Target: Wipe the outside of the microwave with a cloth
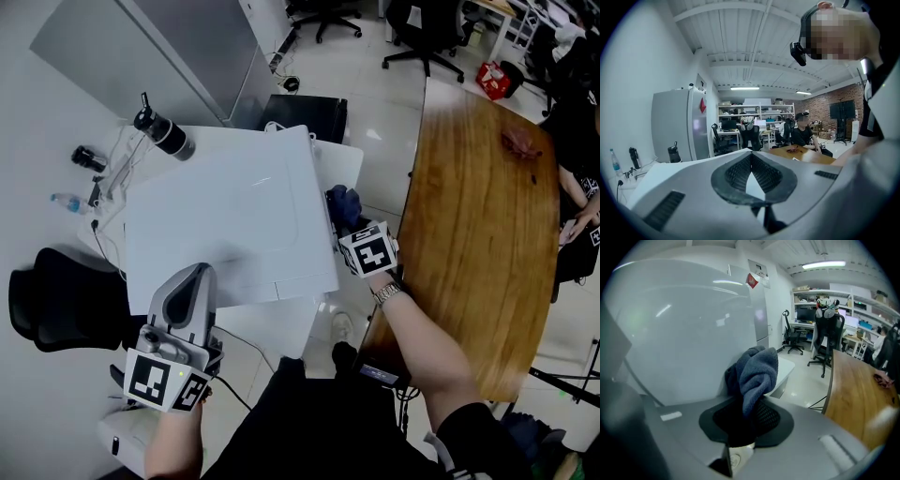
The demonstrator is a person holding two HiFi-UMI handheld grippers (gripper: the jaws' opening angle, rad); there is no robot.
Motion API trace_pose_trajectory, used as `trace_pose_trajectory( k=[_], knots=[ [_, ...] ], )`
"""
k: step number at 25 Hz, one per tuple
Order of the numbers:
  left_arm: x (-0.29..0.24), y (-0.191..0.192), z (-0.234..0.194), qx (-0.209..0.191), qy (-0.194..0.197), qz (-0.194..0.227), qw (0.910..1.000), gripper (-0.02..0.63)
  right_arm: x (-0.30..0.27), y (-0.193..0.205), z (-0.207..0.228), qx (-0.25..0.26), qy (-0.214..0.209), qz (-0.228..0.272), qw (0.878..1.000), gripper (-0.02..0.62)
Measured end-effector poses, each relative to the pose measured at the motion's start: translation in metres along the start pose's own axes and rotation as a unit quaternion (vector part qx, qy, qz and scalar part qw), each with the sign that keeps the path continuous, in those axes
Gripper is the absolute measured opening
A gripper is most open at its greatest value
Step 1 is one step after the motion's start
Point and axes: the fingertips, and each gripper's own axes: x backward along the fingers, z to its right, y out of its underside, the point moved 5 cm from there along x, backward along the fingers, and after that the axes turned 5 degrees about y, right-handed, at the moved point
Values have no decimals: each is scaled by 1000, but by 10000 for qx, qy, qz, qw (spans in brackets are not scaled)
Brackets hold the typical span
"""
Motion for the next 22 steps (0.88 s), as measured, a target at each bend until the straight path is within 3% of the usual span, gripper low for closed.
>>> trace_pose_trajectory(
  k=[9,22],
  knots=[
    [1,3,-1,-15,-98,-72,9999,5,-16,15,6,34,50,-265,9996,64],
    [21,1,5,14,10,177,9998,5,25,15,18,-55,468,-71,9989,64]
  ],
)
